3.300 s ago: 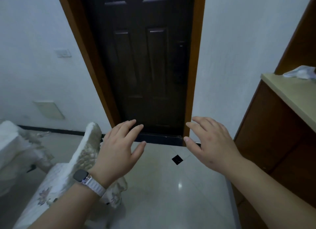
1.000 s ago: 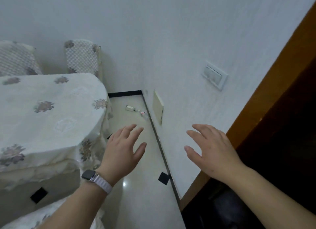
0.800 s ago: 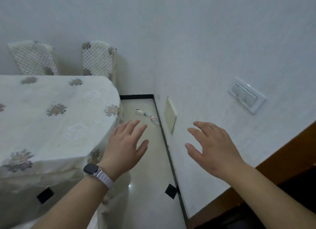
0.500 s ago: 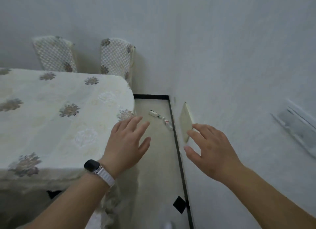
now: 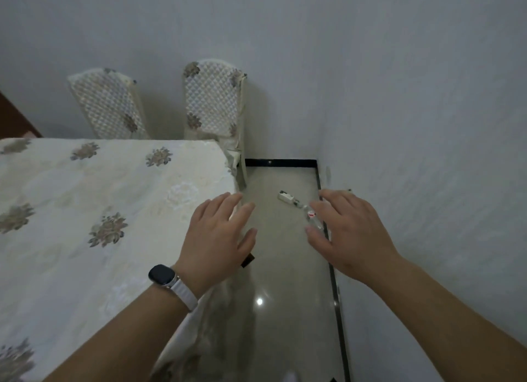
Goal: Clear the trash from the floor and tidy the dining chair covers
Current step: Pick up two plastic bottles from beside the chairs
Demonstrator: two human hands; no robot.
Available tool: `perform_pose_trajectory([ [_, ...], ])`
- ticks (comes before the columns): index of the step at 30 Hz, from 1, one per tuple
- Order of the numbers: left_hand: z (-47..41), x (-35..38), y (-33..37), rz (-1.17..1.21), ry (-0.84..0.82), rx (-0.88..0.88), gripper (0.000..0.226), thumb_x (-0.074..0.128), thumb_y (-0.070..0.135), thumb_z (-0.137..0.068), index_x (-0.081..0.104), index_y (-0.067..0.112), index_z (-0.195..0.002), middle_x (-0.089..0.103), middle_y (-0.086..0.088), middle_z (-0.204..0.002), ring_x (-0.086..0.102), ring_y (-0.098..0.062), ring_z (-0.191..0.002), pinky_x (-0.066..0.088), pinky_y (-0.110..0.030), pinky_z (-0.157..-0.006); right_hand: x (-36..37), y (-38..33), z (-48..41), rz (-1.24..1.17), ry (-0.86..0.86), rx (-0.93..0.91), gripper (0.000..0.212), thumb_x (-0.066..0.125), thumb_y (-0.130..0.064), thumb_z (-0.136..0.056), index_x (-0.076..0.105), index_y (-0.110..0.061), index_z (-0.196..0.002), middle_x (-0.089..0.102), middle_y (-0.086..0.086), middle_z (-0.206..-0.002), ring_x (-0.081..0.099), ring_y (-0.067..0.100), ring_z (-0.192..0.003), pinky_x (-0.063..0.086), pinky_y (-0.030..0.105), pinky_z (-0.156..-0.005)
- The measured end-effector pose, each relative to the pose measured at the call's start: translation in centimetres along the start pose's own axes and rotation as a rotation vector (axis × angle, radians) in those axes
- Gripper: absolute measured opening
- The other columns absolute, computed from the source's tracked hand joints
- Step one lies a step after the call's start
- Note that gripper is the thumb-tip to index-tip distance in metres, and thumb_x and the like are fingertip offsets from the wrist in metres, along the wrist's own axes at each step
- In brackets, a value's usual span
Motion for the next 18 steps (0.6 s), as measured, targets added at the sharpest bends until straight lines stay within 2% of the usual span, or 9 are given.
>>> perform_pose_trajectory([
  [7, -10.3, 1.6, -2.1, -0.007, 0.080, 0.028, 0.046, 0.047, 0.041, -0.091, 0.061, 0.018, -0.129, 0.058, -0.008, -0.135, 0.050, -0.030, -0.126, 0.039, -0.047, -0.104, 1.7, 4.2, -9.7, 0.032, 0.013, -0.047, 0.049, 0.042, -0.049, -0.091, 0.062, -0.015, -0.119, 0.059, 0.007, -0.128, 0.051, 0.028, -0.119, 0.041, 0.042, -0.096],
  [12, -17.8, 4.8, -3.8, 0.021, 0.147, 0.044, 0.043, 0.057, 0.037, -0.089, 0.064, 0.015, -0.125, 0.060, -0.010, -0.130, 0.053, -0.032, -0.122, 0.040, -0.047, -0.102, 4.2, 8.7, -15.0, 0.055, 0.031, -0.058, 0.044, 0.048, -0.047, -0.090, 0.064, -0.015, -0.116, 0.059, 0.007, -0.127, 0.051, 0.026, -0.118, 0.036, 0.038, -0.097],
  [18, -27.8, 12.1, -6.4, 0.081, 0.075, 0.057, 0.046, 0.051, 0.041, -0.089, 0.063, 0.016, -0.126, 0.059, -0.009, -0.133, 0.052, -0.030, -0.123, 0.037, -0.045, -0.102, 8.8, 14.5, -22.6, 0.114, 0.002, -0.021, 0.045, 0.050, -0.045, -0.087, 0.065, -0.015, -0.115, 0.062, 0.007, -0.124, 0.054, 0.027, -0.115, 0.035, 0.037, -0.095],
])
Point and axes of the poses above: each hand's wrist, its own z-axis away from the middle knuckle, its own x-axis out of the palm, y = z × x, the point moved 2 cm from there along -z, towards the middle knuckle
